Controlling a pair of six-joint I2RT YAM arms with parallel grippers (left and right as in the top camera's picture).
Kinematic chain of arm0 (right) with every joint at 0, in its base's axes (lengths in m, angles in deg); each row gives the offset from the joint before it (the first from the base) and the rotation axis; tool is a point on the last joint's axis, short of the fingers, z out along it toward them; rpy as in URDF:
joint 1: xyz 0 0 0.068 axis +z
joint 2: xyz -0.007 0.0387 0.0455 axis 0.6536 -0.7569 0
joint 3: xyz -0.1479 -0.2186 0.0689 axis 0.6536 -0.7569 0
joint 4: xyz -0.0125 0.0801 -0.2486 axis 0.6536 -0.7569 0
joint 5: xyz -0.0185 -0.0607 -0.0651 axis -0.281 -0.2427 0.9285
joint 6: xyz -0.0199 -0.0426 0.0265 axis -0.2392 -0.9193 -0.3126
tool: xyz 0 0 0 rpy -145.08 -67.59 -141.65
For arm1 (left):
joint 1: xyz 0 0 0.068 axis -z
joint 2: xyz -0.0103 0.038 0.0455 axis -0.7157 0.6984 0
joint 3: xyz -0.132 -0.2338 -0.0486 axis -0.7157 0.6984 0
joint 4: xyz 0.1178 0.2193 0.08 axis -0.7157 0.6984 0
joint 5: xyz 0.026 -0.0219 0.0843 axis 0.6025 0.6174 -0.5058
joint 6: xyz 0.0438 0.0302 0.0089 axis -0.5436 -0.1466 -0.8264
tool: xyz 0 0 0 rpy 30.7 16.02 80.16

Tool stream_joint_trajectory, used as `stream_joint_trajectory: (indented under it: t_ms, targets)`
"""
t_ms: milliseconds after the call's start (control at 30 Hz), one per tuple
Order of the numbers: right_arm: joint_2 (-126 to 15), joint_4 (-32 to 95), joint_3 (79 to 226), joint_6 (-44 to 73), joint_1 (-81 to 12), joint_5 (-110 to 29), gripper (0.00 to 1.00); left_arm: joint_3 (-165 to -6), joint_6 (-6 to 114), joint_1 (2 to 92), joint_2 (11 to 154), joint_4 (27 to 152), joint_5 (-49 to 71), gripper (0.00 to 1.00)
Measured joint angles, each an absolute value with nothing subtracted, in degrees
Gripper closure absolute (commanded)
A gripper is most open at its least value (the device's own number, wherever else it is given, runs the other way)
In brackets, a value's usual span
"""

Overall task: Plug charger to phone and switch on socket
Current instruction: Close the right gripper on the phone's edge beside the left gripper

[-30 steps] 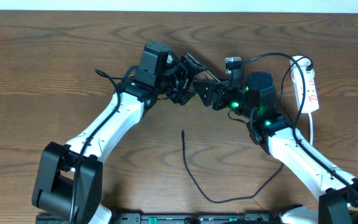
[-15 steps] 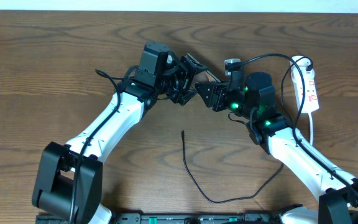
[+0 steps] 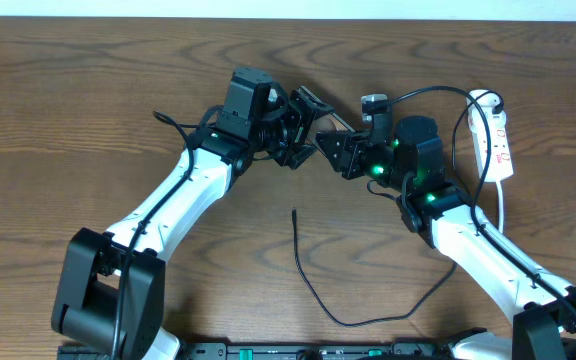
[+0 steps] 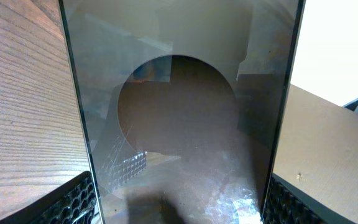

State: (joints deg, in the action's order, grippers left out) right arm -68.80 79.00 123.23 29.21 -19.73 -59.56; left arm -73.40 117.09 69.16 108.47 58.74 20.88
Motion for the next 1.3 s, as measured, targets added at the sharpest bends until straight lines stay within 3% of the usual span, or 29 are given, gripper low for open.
stream_joint_trajectory:
  t_ms: [733,967,1300]
  targets:
    - [-68.8,79.0,123.2,29.2,-19.7,-59.6,0.68,-73.4,117.1,69.2,108.5,58.7,20.9,0.93]
    - [-68.8,79.0,123.2,29.2,-19.7,-59.6,0.77,-73.4,117.1,69.2,108.5,58.7,20.9,0.93]
    - [-68.8,79.0,123.2,29.2,-19.7,-59.2,0.82,-73.4,117.1,69.2,108.5,58.7,20.9,0.93]
